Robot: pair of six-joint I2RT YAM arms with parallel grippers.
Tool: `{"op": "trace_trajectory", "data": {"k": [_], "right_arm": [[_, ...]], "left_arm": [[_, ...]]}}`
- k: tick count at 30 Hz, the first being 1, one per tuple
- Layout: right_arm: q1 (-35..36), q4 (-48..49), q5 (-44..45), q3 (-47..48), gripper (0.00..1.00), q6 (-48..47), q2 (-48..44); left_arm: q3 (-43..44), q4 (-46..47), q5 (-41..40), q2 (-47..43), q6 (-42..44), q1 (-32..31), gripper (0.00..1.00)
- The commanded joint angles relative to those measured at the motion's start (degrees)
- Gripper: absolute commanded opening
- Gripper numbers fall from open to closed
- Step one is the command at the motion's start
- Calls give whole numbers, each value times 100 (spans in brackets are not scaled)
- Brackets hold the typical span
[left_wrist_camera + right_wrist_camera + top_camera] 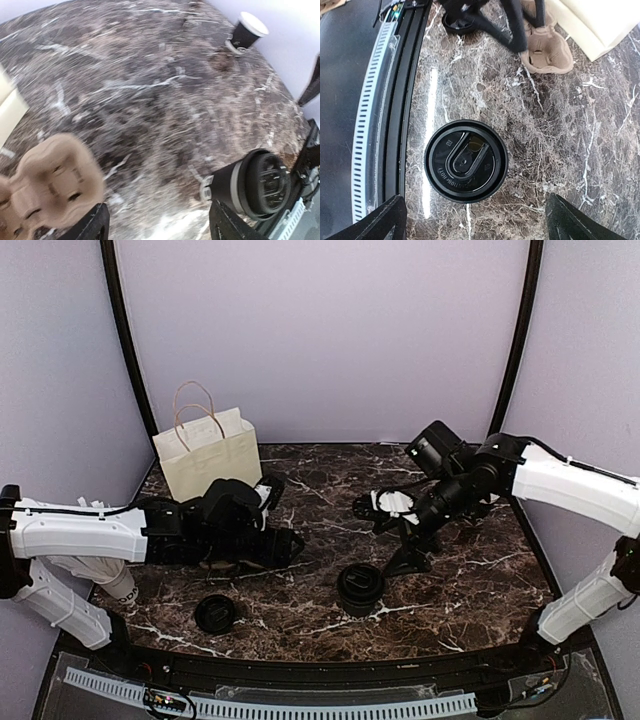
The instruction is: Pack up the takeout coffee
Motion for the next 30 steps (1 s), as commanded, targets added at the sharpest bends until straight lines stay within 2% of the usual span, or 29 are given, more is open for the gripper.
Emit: {"op": "trace_trajectory", "data": {"k": [1, 5, 16, 25, 30], "right_arm": [[263, 131, 405, 64, 99, -272, 306], [557, 145, 665, 98, 99, -385, 589], [832, 260, 949, 74, 98, -285, 1052], [894, 384, 1156, 20, 89, -137, 1161], [902, 338, 1127, 21, 81, -142, 1162]], "left_arm": [[-604, 49, -274, -652, -500, 153, 71], [-1076, 489, -308, -859, -735, 246, 72], [-1141, 346, -337, -823, -797, 292, 71], [-1268, 522, -340, -820, -849, 294, 71], [-1230, 559, -295, -745, -842, 294, 71]]}}
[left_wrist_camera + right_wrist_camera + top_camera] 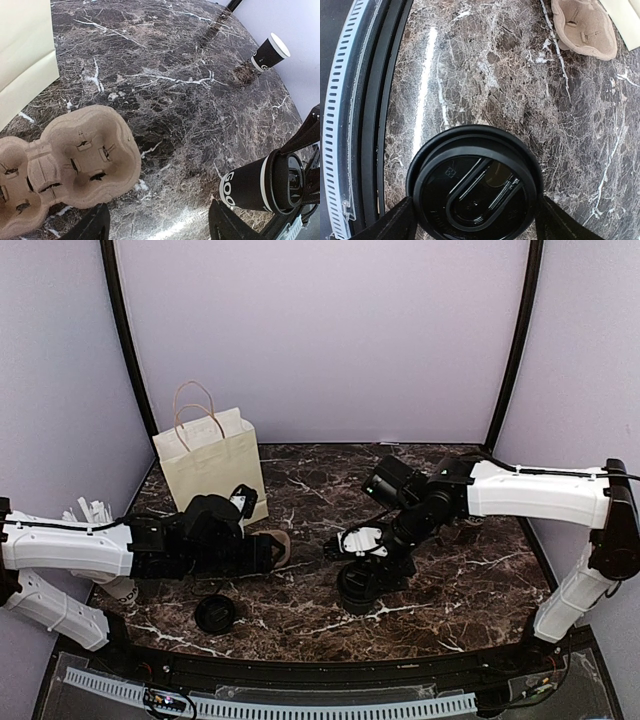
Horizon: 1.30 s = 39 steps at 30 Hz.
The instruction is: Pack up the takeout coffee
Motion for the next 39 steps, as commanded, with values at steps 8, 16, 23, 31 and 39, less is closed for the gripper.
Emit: {"op": "trace_trajectory", "data": {"k": [8, 16, 23, 31, 39], "right_arm": [[-70, -39, 39, 100, 73, 261, -82], [-1181, -183, 62, 262, 69, 414, -355], [-2553, -178, 246, 375, 68, 384, -359], [-3617, 95, 745, 813, 68, 755, 103], [-4121, 343, 1091, 1028, 68, 1222, 547]], "left_arm": [[-17, 160, 21, 6, -29, 23, 71], [0, 124, 48, -52, -20, 23, 70], [44, 104, 33, -60, 35, 21, 70], [-26, 110, 120, -119, -43, 22, 70], [-104, 35, 85, -251, -73, 23, 70]]}}
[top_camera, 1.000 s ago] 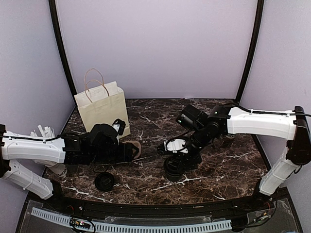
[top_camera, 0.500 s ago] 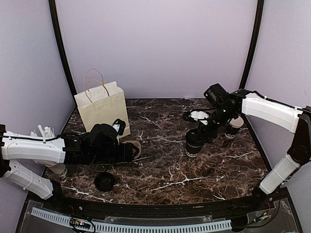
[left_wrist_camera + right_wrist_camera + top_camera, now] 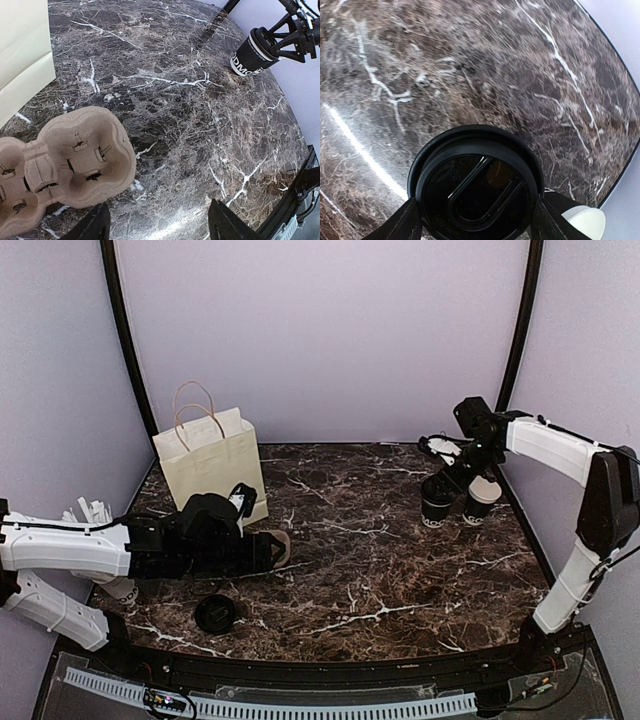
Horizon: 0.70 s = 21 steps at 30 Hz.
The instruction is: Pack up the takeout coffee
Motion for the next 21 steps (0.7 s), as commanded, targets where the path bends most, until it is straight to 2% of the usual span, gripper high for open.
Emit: {"op": "trace_trajectory", "data": {"k": [1, 8, 16, 21], "right_arm": [[-184, 257, 272, 193, 68, 376, 161], [-303, 334, 283, 166, 71, 514, 263], [-341, 234, 313, 277, 95, 783, 81], [-371, 31, -170, 591, 96, 933, -414]], "left_arm": [[-98, -83, -7, -241, -38, 23, 70], [-58, -321, -135, -323, -16, 32, 71], [180, -875, -243, -295, 195, 212, 71], [479, -1496, -286, -298, 363, 459, 72]]}}
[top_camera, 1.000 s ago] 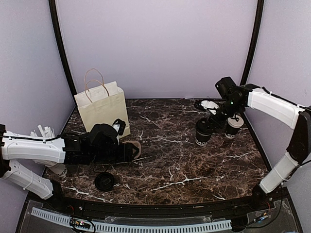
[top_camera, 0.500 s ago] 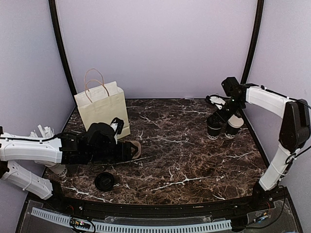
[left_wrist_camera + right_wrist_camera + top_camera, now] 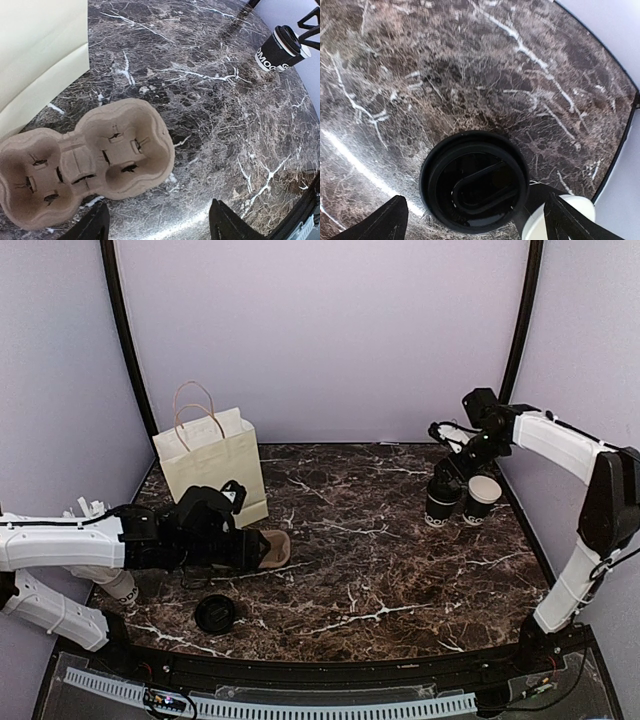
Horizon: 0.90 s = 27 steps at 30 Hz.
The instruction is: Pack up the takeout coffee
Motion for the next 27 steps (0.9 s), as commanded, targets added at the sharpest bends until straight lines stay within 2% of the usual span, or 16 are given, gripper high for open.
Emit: {"op": "trace_trajectory", "data": {"k": [1, 4, 8, 13, 18, 21, 23, 27], "right_arm": [[-41, -133, -593, 413, 95, 219, -682], [-40, -7, -1379, 75, 95, 162, -1166], [-36, 736, -2033, -1009, 94, -47, -1879], [-23, 1387, -3153, -2107, 92, 45, -2346], [-28, 1616, -4084, -2633, 92, -62, -2571], [-23, 1791, -4288, -2935, 92, -78, -2620], [-22, 1831, -4287, -3092, 92, -144, -2632], [-30, 1846, -4232, -3143, 92, -134, -2617]], "left_arm": [[451, -768, -241, -116, 215, 228, 72], [706, -1467, -439, -62, 149, 446, 72], [1007, -2144, -304, 162, 158, 944, 72], [1233, -2467, 107, 415, 357, 1388, 69], [1573, -2589, 99, 334, 645, 1407, 65], [1858, -2584, 260, 192, 971, 1403, 60], [2211, -2512, 651, 15, 1282, 1402, 56], [2997, -2384, 1005, -258, 1947, 1403, 57]]}}
